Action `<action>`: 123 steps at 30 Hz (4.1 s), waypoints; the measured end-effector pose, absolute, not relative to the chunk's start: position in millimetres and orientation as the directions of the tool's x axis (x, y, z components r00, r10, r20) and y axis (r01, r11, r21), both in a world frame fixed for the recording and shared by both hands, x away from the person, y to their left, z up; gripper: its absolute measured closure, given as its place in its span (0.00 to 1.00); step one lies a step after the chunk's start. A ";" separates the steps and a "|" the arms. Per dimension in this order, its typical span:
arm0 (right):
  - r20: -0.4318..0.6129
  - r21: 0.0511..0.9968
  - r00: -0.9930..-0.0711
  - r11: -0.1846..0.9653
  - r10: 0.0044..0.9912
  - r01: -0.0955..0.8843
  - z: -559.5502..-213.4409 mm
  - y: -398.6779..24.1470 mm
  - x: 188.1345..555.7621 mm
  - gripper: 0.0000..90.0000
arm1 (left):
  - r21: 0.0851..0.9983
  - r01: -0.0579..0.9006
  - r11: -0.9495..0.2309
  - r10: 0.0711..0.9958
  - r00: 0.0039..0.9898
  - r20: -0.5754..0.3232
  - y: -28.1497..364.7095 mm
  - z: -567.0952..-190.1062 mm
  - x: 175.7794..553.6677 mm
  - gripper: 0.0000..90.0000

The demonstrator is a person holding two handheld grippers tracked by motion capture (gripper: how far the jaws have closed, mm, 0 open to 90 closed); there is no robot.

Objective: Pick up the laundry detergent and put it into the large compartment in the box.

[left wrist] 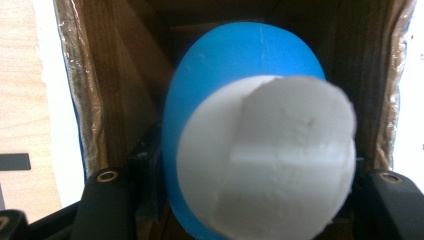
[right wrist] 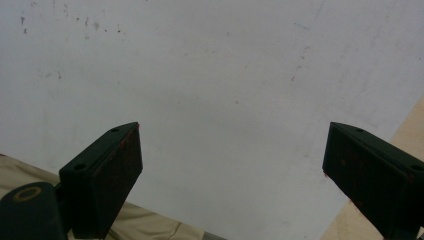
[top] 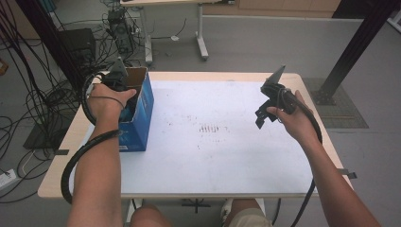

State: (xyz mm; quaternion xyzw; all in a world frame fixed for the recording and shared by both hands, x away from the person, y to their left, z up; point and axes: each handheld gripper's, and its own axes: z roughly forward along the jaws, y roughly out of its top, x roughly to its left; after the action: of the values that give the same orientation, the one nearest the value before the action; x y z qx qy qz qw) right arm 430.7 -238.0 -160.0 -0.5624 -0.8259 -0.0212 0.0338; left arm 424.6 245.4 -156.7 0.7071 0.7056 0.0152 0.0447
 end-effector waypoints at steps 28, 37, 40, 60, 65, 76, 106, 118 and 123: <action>0.067 -0.002 -0.369 0.370 0.927 0.929 -155.9 -235.7 431.3 0.10 | 0.084 0.996 -0.004 0.999 0.007 -0.041 244.2 -156.8 424.5 0.41; 0.065 0.000 -0.369 0.369 0.927 0.929 -154.4 -235.9 429.8 0.10 | 0.081 0.997 -0.006 0.999 0.009 -0.039 243.3 -156.6 424.9 0.41; 0.063 0.001 -0.368 0.369 0.928 0.930 -153.5 -236.2 429.2 0.10 | 0.083 0.997 -0.005 0.999 0.008 -0.041 243.9 -156.7 424.6 0.41; 0.066 0.002 -0.364 0.365 0.929 0.931 -153.8 -238.3 427.6 0.10 | 0.083 0.996 -0.007 0.999 0.010 -0.040 243.1 -156.6 423.7 0.41; 0.066 -0.001 -0.361 0.362 0.930 0.932 -154.6 -239.2 427.9 0.10 | 0.081 0.997 -0.008 0.999 0.011 -0.038 242.6 -156.6 424.4 0.41; 0.067 0.003 -0.364 0.364 0.929 0.931 -154.3 -239.4 428.2 0.10 | 0.080 0.997 -0.009 0.999 0.012 -0.037 242.2 -156.5 424.5 0.41; 0.061 0.002 -0.368 0.369 0.928 0.929 -151.2 -235.5 427.1 0.10 | 0.085 0.996 -0.013 0.999 0.016 -0.032 240.6 -156.8 423.3 0.41; 0.066 0.003 -0.365 0.366 0.928 0.931 -153.0 -237.1 426.9 0.10 | 0.086 0.996 -0.018 0.999 0.020 -0.032 240.3 -156.8 422.8 0.41; 0.069 0.002 -0.365 0.366 0.928 0.931 -154.3 -237.9 427.1 0.10 | 0.084 0.996 -0.018 0.999 0.021 -0.031 240.1 -156.7 423.1 0.41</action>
State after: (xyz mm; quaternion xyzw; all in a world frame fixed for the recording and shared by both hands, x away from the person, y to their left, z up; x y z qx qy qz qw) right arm 427.1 -237.9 -154.3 -0.5627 -0.8259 -0.0201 0.0278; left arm 423.1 240.1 -156.7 0.7132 0.6996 0.0185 0.0408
